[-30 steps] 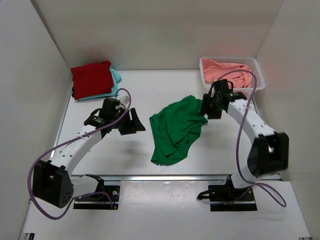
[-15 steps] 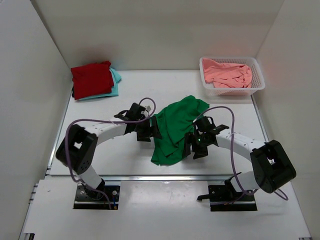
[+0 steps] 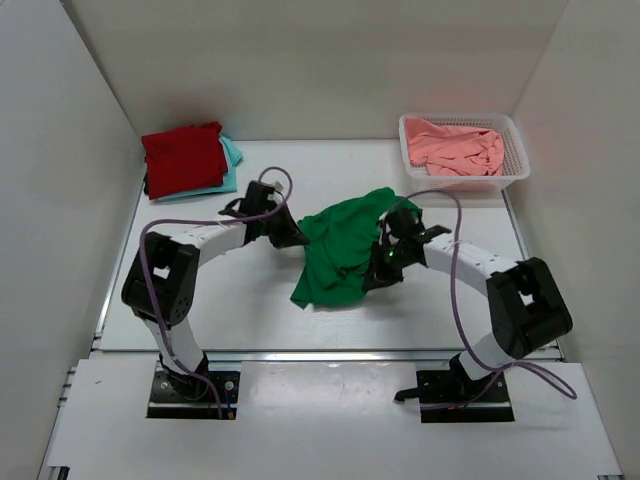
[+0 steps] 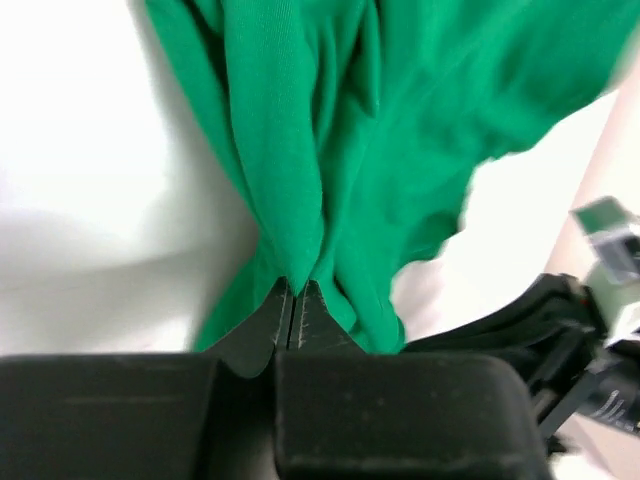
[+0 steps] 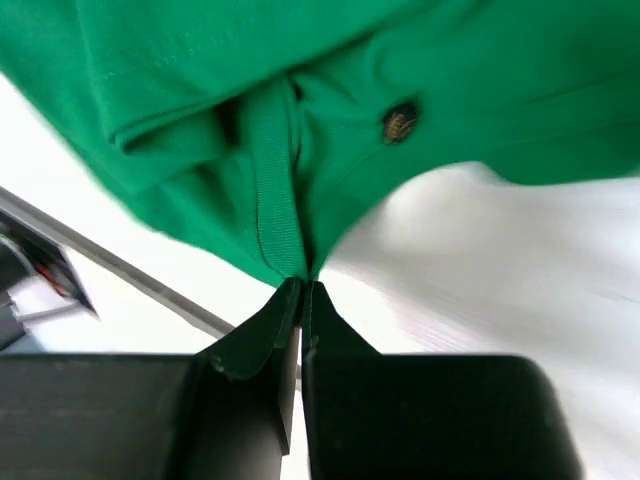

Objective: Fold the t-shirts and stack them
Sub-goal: Flatten out the tshirt

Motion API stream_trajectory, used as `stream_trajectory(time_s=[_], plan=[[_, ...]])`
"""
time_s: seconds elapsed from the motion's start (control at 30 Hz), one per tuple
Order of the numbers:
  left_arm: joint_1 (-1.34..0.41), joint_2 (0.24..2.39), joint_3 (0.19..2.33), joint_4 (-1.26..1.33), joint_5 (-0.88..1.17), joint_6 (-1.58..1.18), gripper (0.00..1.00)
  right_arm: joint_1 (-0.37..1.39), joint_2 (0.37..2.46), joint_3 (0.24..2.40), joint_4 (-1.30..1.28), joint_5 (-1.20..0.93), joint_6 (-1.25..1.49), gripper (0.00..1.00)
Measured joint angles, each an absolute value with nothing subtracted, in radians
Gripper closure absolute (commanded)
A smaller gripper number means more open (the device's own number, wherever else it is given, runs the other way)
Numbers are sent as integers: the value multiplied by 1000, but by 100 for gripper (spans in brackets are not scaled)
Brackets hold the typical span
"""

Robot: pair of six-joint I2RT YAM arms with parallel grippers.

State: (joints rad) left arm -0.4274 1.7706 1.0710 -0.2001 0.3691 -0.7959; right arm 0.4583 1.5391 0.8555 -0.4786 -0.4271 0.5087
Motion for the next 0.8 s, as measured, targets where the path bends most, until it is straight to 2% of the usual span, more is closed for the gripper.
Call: stream_trajectory(time_s=[0.2,0.3,0.43,0.5,0.53,0.57,0.7,0.73,0.8], plan=[[-186,1560,1115,-269,453,-840,100,169,1359,1072,-645,-403,385,100],[-121,1434,1140,-317,402,-856,94,31,1272,1081,-742,-337,340,100],[-107,1336,1165,-376,354,-879,84,-27,1239,1023,-860,-290,329,100],[-107,1334,1182,-385,352,-892,87,-49,1239,1003,-893,-290,329,100],[-107,1338,1185,-383,354,-902,96,-57,1239,1002,-905,-297,327,100],[-107,1343,1184,-383,358,-913,99,-62,1240,1002,-903,-303,327,100],[-107,1352,1135,-362,383,-963,100,47,1275,1004,-832,-380,350,99],[-110,1352,1114,-361,387,-975,100,90,1293,1004,-797,-412,366,94],[-112,1352,1087,-362,397,-989,99,194,1345,984,-662,-497,453,73]])
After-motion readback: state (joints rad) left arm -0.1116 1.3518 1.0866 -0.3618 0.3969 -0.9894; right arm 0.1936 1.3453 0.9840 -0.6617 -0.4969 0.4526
